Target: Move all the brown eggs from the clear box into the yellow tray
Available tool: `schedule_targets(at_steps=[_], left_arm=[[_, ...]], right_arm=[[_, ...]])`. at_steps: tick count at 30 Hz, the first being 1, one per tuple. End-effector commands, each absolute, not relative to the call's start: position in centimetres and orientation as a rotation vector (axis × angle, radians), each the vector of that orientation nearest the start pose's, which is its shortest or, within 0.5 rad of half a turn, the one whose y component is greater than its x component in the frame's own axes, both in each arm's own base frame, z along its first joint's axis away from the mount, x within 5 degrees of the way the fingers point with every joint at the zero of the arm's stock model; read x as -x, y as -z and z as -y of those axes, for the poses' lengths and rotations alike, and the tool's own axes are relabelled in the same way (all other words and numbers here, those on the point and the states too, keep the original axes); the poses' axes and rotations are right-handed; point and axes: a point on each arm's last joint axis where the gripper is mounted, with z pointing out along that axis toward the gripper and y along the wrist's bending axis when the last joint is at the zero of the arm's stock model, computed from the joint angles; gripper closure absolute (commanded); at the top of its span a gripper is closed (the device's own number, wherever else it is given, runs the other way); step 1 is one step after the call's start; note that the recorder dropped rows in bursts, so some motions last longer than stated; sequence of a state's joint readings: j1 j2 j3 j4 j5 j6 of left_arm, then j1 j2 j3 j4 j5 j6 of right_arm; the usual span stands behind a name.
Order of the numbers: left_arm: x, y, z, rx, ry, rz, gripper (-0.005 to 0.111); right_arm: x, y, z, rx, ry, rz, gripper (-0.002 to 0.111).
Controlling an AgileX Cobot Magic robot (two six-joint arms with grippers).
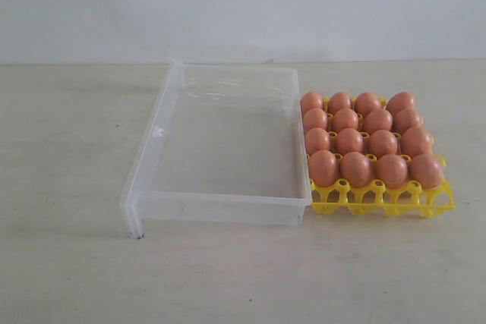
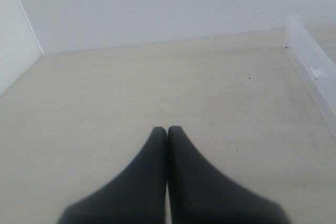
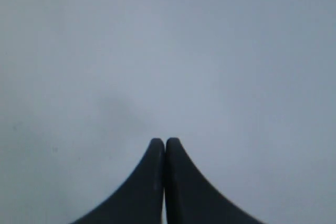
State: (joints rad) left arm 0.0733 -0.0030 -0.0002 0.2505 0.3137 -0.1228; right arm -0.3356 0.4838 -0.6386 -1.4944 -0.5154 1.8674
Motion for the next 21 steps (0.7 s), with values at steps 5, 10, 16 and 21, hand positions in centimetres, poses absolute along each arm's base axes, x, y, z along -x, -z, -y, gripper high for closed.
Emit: schedule_targets(at_steps=[5, 10, 16, 21], left_arm=[[-5.4, -18.6, -1.1, 0.015, -0.200, -1.789, 0.111], [-5.4, -18.6, -1.1, 0.015, -0.200, -1.789, 0.111], [-5.4, -18.6, -1.1, 0.015, -0.200, -1.789, 0.111], [-5.4, -18.6, -1.1, 0.015, -0.200, -1.789, 0.111]], right_arm=[[-4.8, -35.9, -5.0, 0.529, -0.219, -1.325, 0.109], [-6.5, -32.1, -3.9, 0.110, -0.525, -1.517, 0.109], [-7.4, -29.2, -3.1, 0.001, -0.497, -1.582, 0.109], [-7.6, -29.3, -2.3, -0.033, -0.402, -1.557, 0.109]])
